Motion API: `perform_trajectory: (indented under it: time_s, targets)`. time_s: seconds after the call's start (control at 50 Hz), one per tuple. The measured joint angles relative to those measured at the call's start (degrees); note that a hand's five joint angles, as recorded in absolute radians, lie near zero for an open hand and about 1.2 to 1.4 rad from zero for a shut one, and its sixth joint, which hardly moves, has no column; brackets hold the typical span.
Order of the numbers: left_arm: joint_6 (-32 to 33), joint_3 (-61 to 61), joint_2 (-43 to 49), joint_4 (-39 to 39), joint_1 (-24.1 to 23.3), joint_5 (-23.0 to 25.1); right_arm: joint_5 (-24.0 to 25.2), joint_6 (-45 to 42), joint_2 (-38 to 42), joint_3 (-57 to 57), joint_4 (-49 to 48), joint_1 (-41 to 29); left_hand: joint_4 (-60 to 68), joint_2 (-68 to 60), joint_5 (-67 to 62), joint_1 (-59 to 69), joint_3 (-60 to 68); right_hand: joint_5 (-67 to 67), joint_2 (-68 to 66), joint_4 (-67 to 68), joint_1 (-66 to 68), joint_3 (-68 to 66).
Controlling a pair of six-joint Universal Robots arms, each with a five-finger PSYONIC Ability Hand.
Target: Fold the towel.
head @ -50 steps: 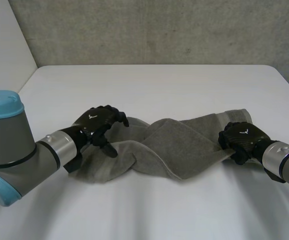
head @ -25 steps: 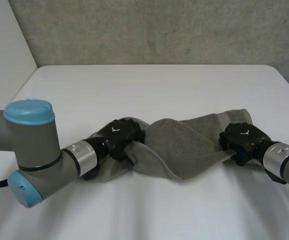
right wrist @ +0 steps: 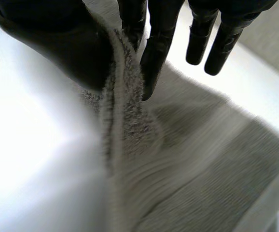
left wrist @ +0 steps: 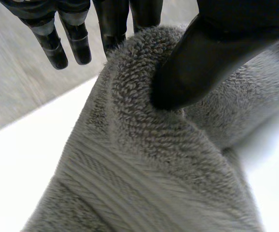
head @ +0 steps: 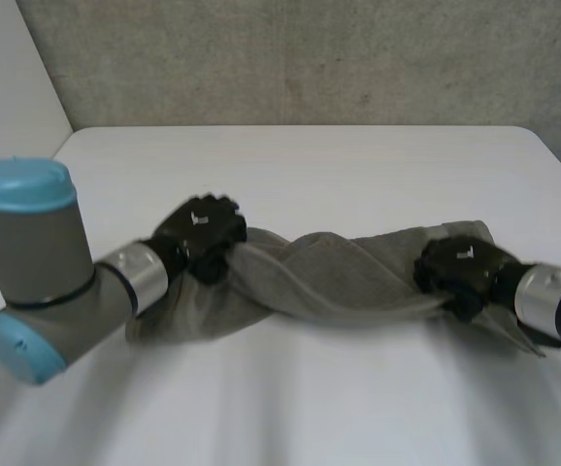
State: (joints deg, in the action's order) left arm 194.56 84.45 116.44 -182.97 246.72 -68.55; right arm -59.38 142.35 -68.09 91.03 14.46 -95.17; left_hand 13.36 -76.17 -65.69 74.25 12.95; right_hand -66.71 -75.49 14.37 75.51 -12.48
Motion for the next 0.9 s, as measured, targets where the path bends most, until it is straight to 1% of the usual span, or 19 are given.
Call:
perform_trajectory:
  time_s: [0.04,0.08,0.14,0.16,0.2,0.22,0.24,0.26,0.28,0.32,0.34,0.36,0.42,0.48,0.56,0.64,0.74,0.8,0.9]
  targets:
    - [-0.1,-3.4,1.0,-0.5,0.2,-0.1,-0.1,0.4,1.2,-4.1,-0.1,-0.6,0.0,0.0,0.0,0.0,0.0,0.0,0.0,0.0,0.0,0.0]
    - [-0.2,-8.5,2.2,-1.4,0.3,-0.3,-0.5,1.6,2.4,-10.6,-0.4,-1.7,0.0,0.0,0.0,0.0,0.0,0.0,0.0,0.0,0.0,0.0]
    - [-0.4,-14.5,2.8,-3.1,0.2,-0.8,-1.3,4.4,2.9,-19.4,-1.9,-3.0,0.0,0.0,0.0,0.1,0.0,0.0,-0.1,0.0,0.1,0.0]
    - [-0.6,-17.2,2.6,-4.5,0.1,-1.3,-1.8,6.6,2.6,-23.9,-3.5,-3.7,0.0,0.0,0.0,0.1,0.0,0.0,-0.1,0.0,0.1,0.0]
    - [-0.8,-21.7,0.8,-8.6,0.0,-2.6,-3.3,11.9,0.9,-31.4,-8.4,-4.5,0.0,0.0,0.0,0.1,0.0,0.0,-0.1,0.0,0.1,0.0]
    - [-0.9,-22.3,0.1,-9.8,0.0,-2.9,-3.6,13.2,0.4,-32.5,-9.7,-4.7,0.0,0.0,0.0,0.1,0.0,0.0,-0.1,0.0,0.1,0.0]
    - [-1.1,-23.5,-2.0,-12.9,0.0,-3.6,-4.3,16.6,-1.1,-35.0,-13.2,-4.9,0.0,0.0,0.0,0.1,0.0,0.0,-0.1,0.0,0.1,0.0]
    - [-1.3,-23.8,-3.3,-14.8,0.0,-4.0,-4.7,18.4,-2.0,-36.0,-15.2,-5.0,0.0,0.0,0.0,0.1,0.0,0.0,-0.1,0.0,0.2,0.0]
    - [-1.8,-23.7,-6.3,-18.7,0.0,-4.6,-5.2,21.5,-3.4,-37.1,-18.5,-5.1,0.0,0.0,0.0,0.1,0.0,0.0,-0.1,0.0,0.2,0.0]
    - [-2.8,-22.3,-10.5,-24.0,0.2,-5.1,-5.8,26.1,-5.7,-37.4,-23.1,-5.1,0.0,0.0,0.0,0.1,0.0,-0.1,-0.1,0.0,0.2,0.0]
    - [-3.6,-21.0,-13.0,-26.9,0.3,-5.1,-5.9,28.1,-6.8,-36.9,-25.0,-5.1,0.0,0.0,0.0,0.1,0.0,-0.2,-0.1,0.0,0.3,0.0]
    - [-4.1,-20.2,-14.1,-28.1,0.4,-5.1,-5.8,28.9,-7.4,-36.5,-25.6,-5.0,0.0,-0.1,-0.1,0.1,0.0,-0.2,-0.1,0.0,0.3,0.0]
    - [-7.1,-14.2,-19.2,-33.0,1.9,-3.2,-5.0,30.9,-10.0,-32.0,-26.8,-4.8,0.0,-0.3,-0.6,0.1,0.0,-0.2,-0.1,0.0,0.3,0.0]
    - [-8.7,-8.9,-20.7,-33.9,4.2,-0.7,-3.6,29.6,-11.2,-27.3,-25.8,-4.6,0.0,-0.3,-0.6,0.1,0.0,-0.2,-0.1,0.0,0.3,0.0]
    - [-9.9,1.7,-21.2,-33.3,8.2,4.3,0.1,24.5,-12.3,-18.3,-23.6,-4.3,0.0,-0.3,-0.6,0.1,0.0,-0.2,-0.3,0.0,0.3,0.0]
    - [-9.8,11.8,-20.3,-32.7,10.5,7.7,4.3,16.8,-12.6,-8.2,-22.3,-4.2,0.0,-0.3,-0.6,0.1,0.0,-0.2,-0.3,0.0,0.3,0.0]
    - [-8.4,19.4,-17.1,-32.3,11.2,9.1,6.8,9.1,-12.1,1.4,-22.0,-4.3,0.0,-0.3,-0.6,0.1,0.0,-0.2,-0.3,0.0,0.3,0.0]
    - [-6.4,21.9,-13.7,-31.4,11.1,9.3,6.9,6.1,-10.3,5.7,-22.0,-4.5,0.0,-0.3,-0.6,0.1,0.0,-0.2,-0.3,0.0,0.3,0.0]
    - [-1.1,22.5,-8.2,-27.8,11.1,8.9,3.8,4.5,-4.8,9.2,-21.7,-4.9,0.0,-0.3,-0.6,0.1,0.0,1.9,0.7,0.0,-0.7,0.0]
